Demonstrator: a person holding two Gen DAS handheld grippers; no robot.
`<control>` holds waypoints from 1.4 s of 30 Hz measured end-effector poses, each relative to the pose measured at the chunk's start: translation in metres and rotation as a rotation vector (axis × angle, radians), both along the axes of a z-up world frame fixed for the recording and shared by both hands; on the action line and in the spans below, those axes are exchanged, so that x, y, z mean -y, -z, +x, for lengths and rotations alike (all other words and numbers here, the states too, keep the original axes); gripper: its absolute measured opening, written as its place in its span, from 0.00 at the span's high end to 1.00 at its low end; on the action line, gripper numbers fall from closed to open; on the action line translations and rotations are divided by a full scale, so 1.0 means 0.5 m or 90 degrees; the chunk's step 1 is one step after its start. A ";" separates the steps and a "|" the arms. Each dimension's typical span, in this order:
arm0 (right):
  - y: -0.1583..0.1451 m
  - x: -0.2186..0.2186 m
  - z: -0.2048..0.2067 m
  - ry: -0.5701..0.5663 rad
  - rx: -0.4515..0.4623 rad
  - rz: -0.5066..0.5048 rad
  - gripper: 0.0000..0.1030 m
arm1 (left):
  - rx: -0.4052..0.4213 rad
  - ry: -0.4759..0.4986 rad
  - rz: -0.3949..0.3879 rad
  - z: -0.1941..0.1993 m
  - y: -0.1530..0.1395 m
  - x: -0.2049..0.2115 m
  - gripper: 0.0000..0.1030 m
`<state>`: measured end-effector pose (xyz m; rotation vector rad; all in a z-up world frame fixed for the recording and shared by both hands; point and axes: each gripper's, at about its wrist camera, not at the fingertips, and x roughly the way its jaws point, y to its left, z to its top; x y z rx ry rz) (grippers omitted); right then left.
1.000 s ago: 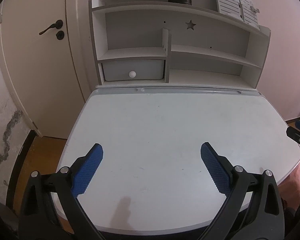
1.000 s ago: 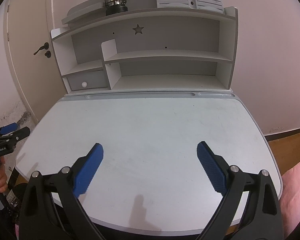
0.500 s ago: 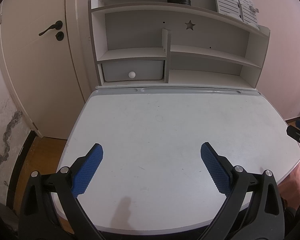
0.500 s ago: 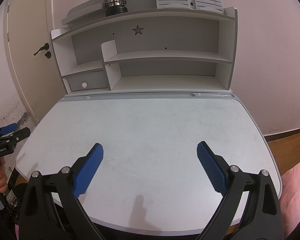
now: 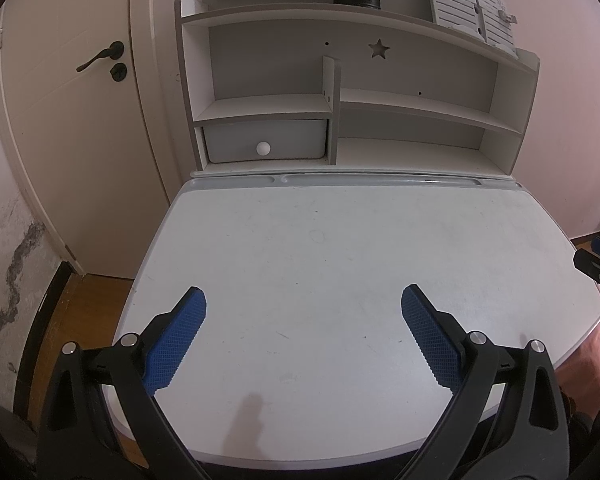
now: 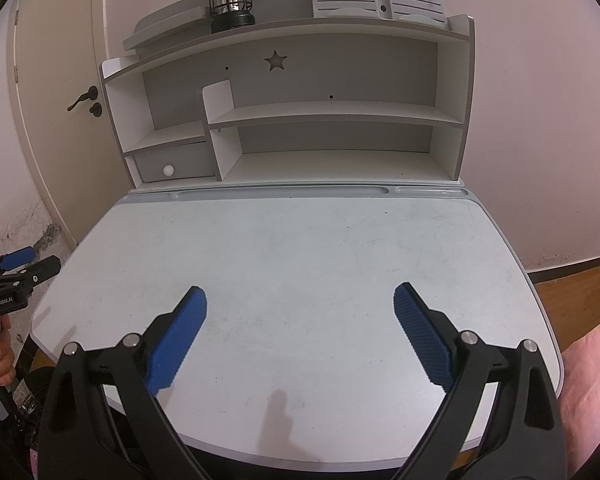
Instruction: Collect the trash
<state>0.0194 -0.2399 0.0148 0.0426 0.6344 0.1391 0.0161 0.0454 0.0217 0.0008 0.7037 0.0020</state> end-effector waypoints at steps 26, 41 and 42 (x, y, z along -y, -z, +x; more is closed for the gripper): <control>-0.001 0.000 -0.001 0.000 0.000 0.000 0.11 | 0.000 0.003 0.001 0.004 0.006 0.001 0.08; -0.001 0.002 -0.002 0.000 0.001 -0.001 0.11 | -0.004 0.004 0.002 0.004 0.012 -0.001 0.08; -0.001 0.002 -0.002 -0.001 0.001 -0.001 0.11 | -0.003 0.004 0.002 0.003 0.013 -0.001 0.08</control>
